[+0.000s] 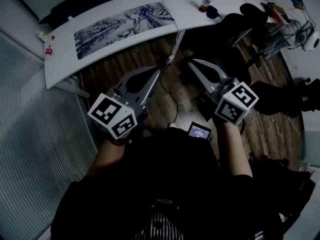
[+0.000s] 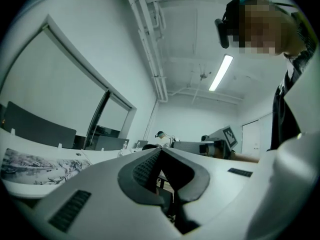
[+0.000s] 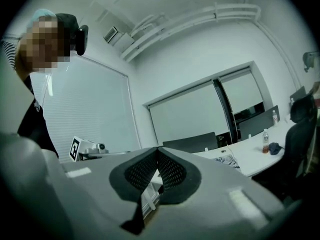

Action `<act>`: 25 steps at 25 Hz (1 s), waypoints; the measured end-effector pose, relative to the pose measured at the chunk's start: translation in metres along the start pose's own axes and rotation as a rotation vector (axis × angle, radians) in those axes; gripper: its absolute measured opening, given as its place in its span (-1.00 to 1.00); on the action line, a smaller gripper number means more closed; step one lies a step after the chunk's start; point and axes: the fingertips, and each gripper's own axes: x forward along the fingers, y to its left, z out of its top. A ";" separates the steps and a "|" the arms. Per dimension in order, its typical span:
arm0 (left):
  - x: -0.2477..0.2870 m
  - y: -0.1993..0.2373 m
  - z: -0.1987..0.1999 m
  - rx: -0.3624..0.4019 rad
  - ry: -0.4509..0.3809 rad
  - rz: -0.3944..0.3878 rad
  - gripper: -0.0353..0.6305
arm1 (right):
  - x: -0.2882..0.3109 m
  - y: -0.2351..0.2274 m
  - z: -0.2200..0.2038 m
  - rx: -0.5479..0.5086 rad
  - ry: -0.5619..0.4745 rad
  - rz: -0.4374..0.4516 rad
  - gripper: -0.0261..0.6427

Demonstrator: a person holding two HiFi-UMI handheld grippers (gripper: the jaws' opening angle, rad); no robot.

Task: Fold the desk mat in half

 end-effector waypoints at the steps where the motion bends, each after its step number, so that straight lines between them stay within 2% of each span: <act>1: -0.002 0.001 -0.001 -0.005 0.006 -0.005 -0.87 | 0.002 0.001 0.004 -0.003 -0.008 0.001 -0.91; 4: -0.003 0.002 0.003 -0.025 0.018 -0.028 -0.87 | 0.001 0.000 0.017 -0.004 -0.045 0.014 -0.91; 7: 0.000 -0.003 0.010 0.024 0.015 -0.044 -0.87 | 0.002 -0.002 0.014 -0.018 -0.015 -0.004 -0.91; 10: 0.002 -0.005 0.009 0.019 0.021 -0.056 -0.87 | 0.008 -0.003 0.005 0.010 -0.040 0.000 -0.91; 14: 0.005 0.006 -0.002 0.064 0.079 0.017 -0.88 | 0.016 -0.001 -0.002 -0.005 -0.024 0.003 -0.91; 17: -0.003 0.013 0.013 0.070 0.052 0.037 -0.88 | 0.020 0.000 0.004 -0.013 -0.037 0.000 -0.91; 21: 0.006 0.004 0.021 0.045 0.012 -0.010 -0.88 | 0.015 0.004 0.010 -0.041 -0.032 -0.006 -0.91; 25: 0.007 -0.018 0.010 0.057 0.034 -0.100 -0.88 | 0.007 0.018 0.004 -0.078 -0.003 0.021 -0.91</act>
